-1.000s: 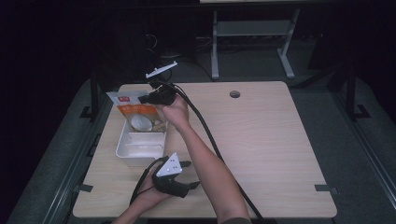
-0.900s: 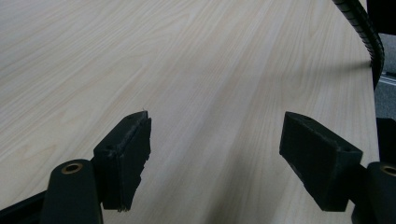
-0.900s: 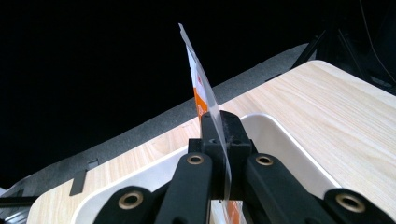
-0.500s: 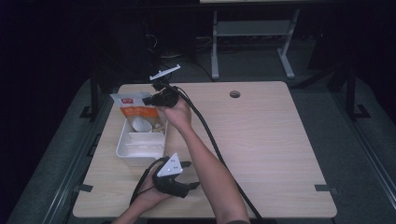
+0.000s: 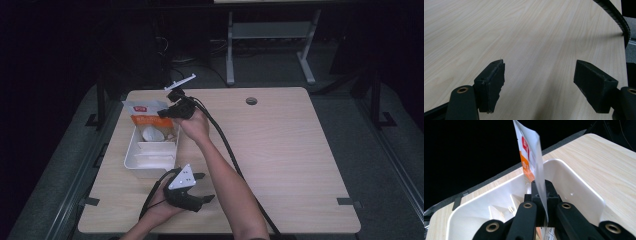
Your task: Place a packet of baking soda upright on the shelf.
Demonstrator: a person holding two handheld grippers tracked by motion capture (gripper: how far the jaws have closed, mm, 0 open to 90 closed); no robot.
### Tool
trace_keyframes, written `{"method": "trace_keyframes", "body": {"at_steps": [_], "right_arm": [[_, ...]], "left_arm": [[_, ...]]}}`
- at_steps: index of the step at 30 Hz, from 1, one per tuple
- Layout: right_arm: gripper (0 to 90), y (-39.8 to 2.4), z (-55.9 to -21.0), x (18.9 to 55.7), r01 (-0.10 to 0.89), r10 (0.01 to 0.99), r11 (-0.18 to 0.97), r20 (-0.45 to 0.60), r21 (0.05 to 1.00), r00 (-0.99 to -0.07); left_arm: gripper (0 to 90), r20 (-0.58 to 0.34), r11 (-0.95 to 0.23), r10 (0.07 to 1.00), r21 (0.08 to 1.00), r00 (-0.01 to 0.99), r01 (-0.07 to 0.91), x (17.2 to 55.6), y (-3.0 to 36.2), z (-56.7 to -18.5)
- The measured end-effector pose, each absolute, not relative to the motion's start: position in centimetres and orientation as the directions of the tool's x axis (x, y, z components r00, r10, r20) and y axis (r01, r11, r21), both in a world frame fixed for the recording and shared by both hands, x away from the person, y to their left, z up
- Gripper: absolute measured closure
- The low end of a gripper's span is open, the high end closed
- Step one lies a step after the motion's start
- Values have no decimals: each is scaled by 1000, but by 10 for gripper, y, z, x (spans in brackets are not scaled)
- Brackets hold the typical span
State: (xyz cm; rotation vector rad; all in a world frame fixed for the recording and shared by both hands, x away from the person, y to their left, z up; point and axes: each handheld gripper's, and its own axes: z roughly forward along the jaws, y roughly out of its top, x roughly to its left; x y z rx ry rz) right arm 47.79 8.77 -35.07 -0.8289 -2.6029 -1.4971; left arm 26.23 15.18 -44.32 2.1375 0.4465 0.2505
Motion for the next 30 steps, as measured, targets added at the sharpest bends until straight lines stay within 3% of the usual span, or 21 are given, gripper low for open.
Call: {"method": "trace_keyframes", "body": {"at_steps": [8, 30], "right_arm": [[882, 83, -355, 479, 469, 434, 396, 289, 789, -853], [748, 62, -342, 471, 443, 396, 388, 287, 808, -872]], "left_arm": [[243, 14, -527, 404, 821, 915, 220, 262, 151, -443], [242, 16, -525, 411, 821, 912, 223, 263, 151, -444]]}}
